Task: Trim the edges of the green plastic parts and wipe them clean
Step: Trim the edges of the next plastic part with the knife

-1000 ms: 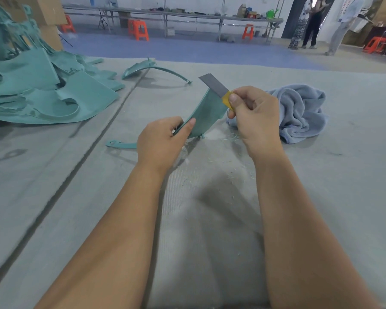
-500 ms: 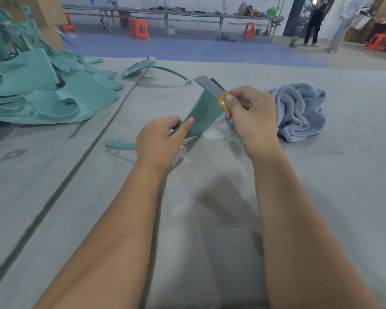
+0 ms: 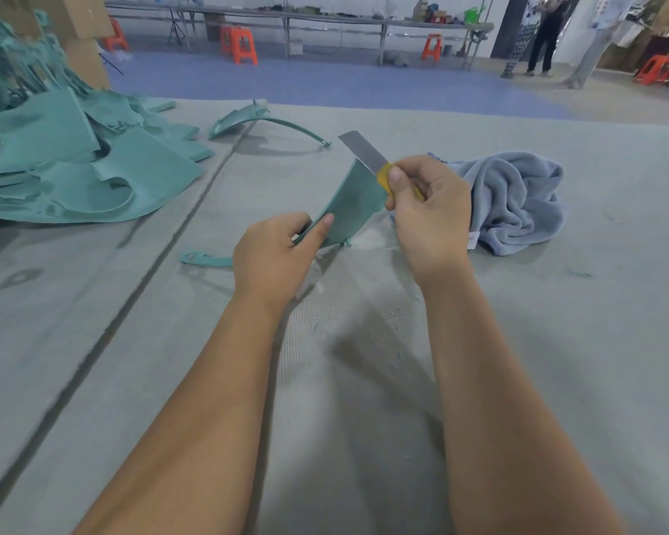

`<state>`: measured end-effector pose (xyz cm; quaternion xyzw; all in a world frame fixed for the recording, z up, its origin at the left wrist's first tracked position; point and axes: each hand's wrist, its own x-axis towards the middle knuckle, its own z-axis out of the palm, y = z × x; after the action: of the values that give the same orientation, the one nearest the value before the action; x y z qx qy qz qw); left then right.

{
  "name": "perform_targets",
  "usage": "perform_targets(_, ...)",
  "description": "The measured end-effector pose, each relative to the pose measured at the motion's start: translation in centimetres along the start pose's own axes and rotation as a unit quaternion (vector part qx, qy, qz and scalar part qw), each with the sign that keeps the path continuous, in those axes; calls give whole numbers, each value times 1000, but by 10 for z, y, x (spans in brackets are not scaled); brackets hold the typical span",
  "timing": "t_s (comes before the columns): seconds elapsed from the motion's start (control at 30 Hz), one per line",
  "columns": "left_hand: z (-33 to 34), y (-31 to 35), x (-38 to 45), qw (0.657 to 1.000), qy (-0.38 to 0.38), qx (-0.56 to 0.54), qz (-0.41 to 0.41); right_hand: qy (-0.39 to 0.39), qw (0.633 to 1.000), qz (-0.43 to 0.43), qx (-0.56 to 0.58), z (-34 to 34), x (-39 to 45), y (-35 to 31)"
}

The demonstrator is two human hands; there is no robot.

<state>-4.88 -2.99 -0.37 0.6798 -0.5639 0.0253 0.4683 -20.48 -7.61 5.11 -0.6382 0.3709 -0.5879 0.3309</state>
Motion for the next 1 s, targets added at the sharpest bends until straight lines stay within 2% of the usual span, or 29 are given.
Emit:
perform_targets(0.13,0,-1,0,1000,8,-10,-2,-22,999,-8,-39,3,-2,6)
perform_targets(0.63,1,-3,-1,998,2,-57,-20,-35,999,-22,-25,3,-4,11)
perform_targets(1.0,1,-3,0,998,8,-50,-30,-45,999,-7,-14,4,-4,12)
